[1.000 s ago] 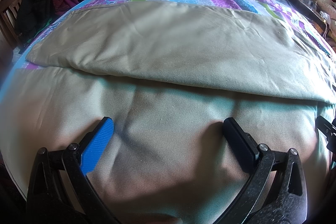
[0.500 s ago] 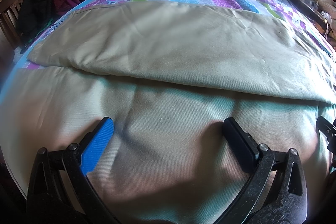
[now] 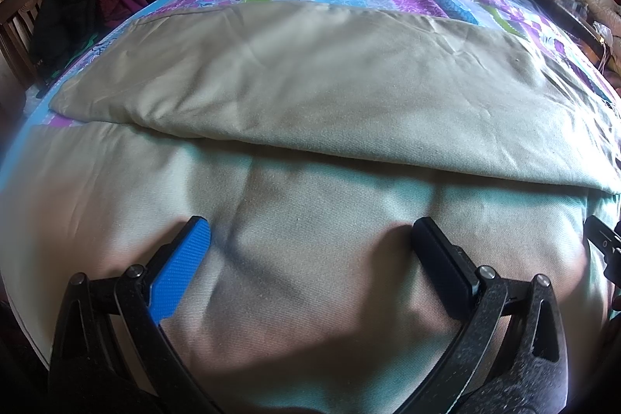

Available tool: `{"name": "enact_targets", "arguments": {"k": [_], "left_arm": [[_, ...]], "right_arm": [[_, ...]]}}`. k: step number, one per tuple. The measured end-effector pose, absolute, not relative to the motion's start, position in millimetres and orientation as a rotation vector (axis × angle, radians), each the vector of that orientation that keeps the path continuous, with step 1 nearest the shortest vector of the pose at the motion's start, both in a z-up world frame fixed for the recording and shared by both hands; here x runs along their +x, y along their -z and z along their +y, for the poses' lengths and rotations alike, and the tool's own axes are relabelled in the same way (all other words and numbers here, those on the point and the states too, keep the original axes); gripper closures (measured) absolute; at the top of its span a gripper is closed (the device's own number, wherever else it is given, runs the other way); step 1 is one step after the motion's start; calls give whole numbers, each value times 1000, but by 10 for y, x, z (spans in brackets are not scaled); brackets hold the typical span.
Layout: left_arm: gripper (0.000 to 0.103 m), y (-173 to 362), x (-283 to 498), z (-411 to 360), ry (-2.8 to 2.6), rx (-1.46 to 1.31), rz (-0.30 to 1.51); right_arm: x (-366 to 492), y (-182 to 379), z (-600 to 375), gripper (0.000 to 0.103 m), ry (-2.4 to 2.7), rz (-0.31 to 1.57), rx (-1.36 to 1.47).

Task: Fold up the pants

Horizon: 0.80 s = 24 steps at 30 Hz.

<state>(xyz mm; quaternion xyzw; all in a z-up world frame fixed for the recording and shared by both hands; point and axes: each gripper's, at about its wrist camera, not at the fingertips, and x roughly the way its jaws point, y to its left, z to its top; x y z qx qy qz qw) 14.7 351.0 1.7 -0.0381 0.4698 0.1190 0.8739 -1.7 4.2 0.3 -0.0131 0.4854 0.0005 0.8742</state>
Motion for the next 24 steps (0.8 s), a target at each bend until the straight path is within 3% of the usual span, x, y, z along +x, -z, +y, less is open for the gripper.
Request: {"name": "enact_targets", "arguments": {"k": [24], "left_arm": [[2, -97, 125, 3563, -209, -100, 1025]], "right_arm": [[5, -16, 28, 0, -2, 1018, -28]]}}
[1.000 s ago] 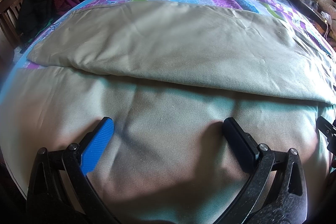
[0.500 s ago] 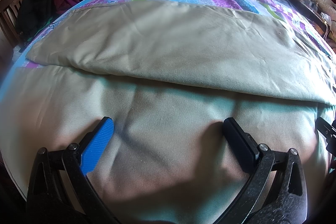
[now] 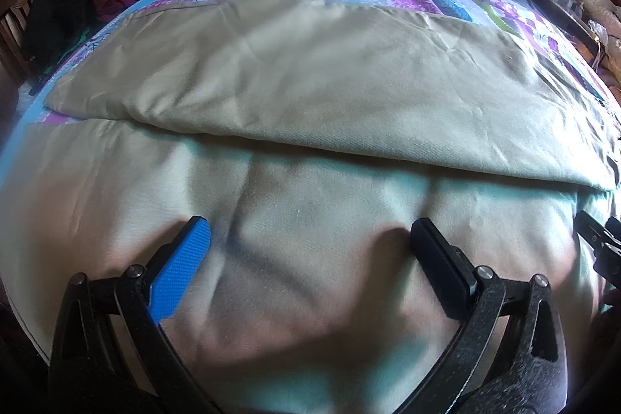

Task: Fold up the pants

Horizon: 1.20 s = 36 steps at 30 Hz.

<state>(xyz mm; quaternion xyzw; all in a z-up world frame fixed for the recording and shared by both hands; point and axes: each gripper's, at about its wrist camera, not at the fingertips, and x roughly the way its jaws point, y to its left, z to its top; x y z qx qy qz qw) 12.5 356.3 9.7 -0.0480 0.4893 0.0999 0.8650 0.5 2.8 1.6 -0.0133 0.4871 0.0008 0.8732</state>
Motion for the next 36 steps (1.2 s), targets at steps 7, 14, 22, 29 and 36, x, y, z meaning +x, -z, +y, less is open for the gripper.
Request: {"name": "enact_targets", "arguments": {"k": [7, 14, 22, 29, 36], "left_arm": [[0, -1261, -188, 4380, -187, -125, 698], [2, -1461, 1016, 6153, -352, -128, 658], [28, -626, 1959, 6825, -312, -163, 850], [52, -327, 2136, 6911, -229, -154, 847], [84, -198, 2061, 7081, -186, -249, 817]], "right_arm": [[-29, -23, 12, 0, -11, 1014, -25], [-21, -19, 27, 0, -12, 1010, -23], [-2, -3, 33, 0, -10, 1010, -26], [28, 6, 39, 0, -7, 1010, -31], [58, 4, 35, 0, -4, 1021, -32]]}}
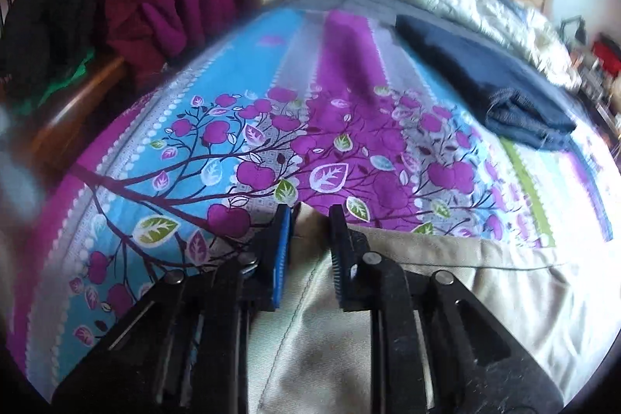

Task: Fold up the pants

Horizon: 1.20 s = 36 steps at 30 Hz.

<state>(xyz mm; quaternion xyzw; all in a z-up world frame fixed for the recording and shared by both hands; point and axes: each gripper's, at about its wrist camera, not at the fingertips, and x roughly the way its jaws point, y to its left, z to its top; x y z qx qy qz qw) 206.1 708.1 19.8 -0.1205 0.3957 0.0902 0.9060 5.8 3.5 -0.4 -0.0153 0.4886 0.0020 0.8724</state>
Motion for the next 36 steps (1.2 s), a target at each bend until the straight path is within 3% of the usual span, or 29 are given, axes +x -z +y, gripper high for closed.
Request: {"name": "enact_targets", "arguments": {"k": [3, 4, 5, 6, 11, 16, 17, 22, 24, 26, 27, 29, 30, 31, 36], "left_arm": [[86, -207, 2038, 7027, -193, -217, 812], [86, -213, 2049, 6981, -202, -191, 818], [86, -214, 2057, 6956, -213, -171, 822], [86, -217, 2058, 6940, -219, -160, 822], [86, -173, 2138, 6933, -239, -137, 850], [85, -159, 2184, 6926, -250, -122, 857], [85, -154, 2186, 6928, -250, -123, 858], [84, -139, 2195, 6948, -250, -135, 858], [84, -133, 2198, 6951, -250, -139, 858], [83, -128, 2205, 6951, -253, -136, 859], [83, -127, 2210, 6947, -257, -133, 859], [81, -124, 2220, 6932, -270, -120, 862], [81, -124, 2222, 6918, -275, -113, 863], [81, -127, 2226, 6907, -280, -105, 865], [83, -189, 2263, 6796, -339, -30, 886]], "right_arm": [[93, -16, 17, 0, -22, 1042, -30], [105, -41, 6, 3, -39, 1054, -37], [117, -122, -27, 16, -62, 1050, -37], [118, -220, -70, 17, -85, 1029, -20], [436, -869, -807, 4, -26, 828, 80], [1371, -883, -1856, 5, 224, 783, 120], [1549, -821, -2060, 12, 270, 804, 154], [2146, -493, -2650, 24, 315, 959, 316], [2265, -358, -2709, 34, 300, 1001, 347], [2335, -234, -2687, 57, 256, 1048, 352], [2337, -217, -2641, 58, 253, 1051, 319], [2325, -220, -2577, 78, 244, 1041, 280], [2310, -240, -2585, 83, 255, 1034, 274], [2265, -279, -2607, 97, 264, 1022, 278], [2178, -437, -2570, 95, 223, 1024, 249]]}}
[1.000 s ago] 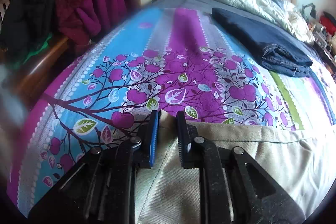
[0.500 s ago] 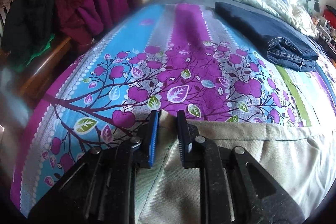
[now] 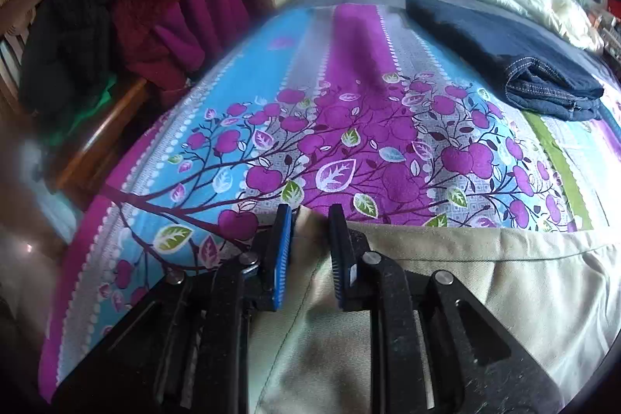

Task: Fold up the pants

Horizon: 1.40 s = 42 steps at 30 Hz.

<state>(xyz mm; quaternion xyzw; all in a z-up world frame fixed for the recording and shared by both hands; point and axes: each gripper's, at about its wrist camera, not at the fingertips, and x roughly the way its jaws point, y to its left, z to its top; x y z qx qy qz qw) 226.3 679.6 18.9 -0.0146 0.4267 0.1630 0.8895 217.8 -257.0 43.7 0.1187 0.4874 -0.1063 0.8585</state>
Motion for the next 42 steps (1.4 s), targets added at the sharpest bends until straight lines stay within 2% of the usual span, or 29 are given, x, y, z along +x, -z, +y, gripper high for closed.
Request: {"name": "enact_targets", "arguments": {"k": [2, 4, 6, 7, 9, 10, 15, 17, 19, 20, 26, 30, 33, 35, 39, 42], "left_arm": [[83, -176, 2261, 6783, -357, -21, 897], [84, -172, 2250, 6755, -377, -18, 895], [84, -164, 2246, 6735, -392, -17, 892], [83, -156, 2245, 6733, -394, -17, 891], [83, -151, 2255, 6761, -393, -31, 891], [83, -153, 2258, 6781, -390, -43, 889], [85, -138, 2216, 6874, -356, -121, 865], [97, -167, 2201, 6880, -369, -128, 850], [98, -247, 2128, 6908, -364, -178, 807], [98, -313, 2063, 6917, -359, -202, 772], [98, -916, 1346, 6896, -244, -284, 576], [98, -1242, 464, 6835, -173, -327, 441], [98, -1212, -336, 6866, -182, -407, 386], [98, -1027, -802, 6904, -195, -481, 389], [98, -413, -1388, 6929, -316, -595, 529], [98, -185, -1739, 6975, -403, -713, 541]], "right_arm": [[2187, -455, -2634, 80, 205, 1013, 288], [2219, -447, -2650, 76, 225, 999, 268], [2301, -355, -2641, 48, 216, 1043, 273], [2351, -290, -2634, 40, 202, 1063, 280], [2426, -188, -2606, 44, 208, 1086, 248], [2444, -157, -2593, 62, 192, 1087, 256], [2397, -229, -2409, 72, 225, 1071, 161], [2318, -360, -2367, 74, 236, 1036, 154], [2198, -555, -2334, 76, 240, 995, 164], [2112, -676, -2321, 90, 234, 973, 165], [1130, -1532, -2376, 90, 126, 806, 230], [100, -1766, -2505, 90, 84, 736, 285], [-697, -1594, -2695, 89, 99, 744, 365], [-1108, -1264, -2867, 88, 126, 780, 488], [-1524, -538, -3032, 82, 186, 872, 652], [-1710, -481, -3111, 78, 189, 819, 765]]}}
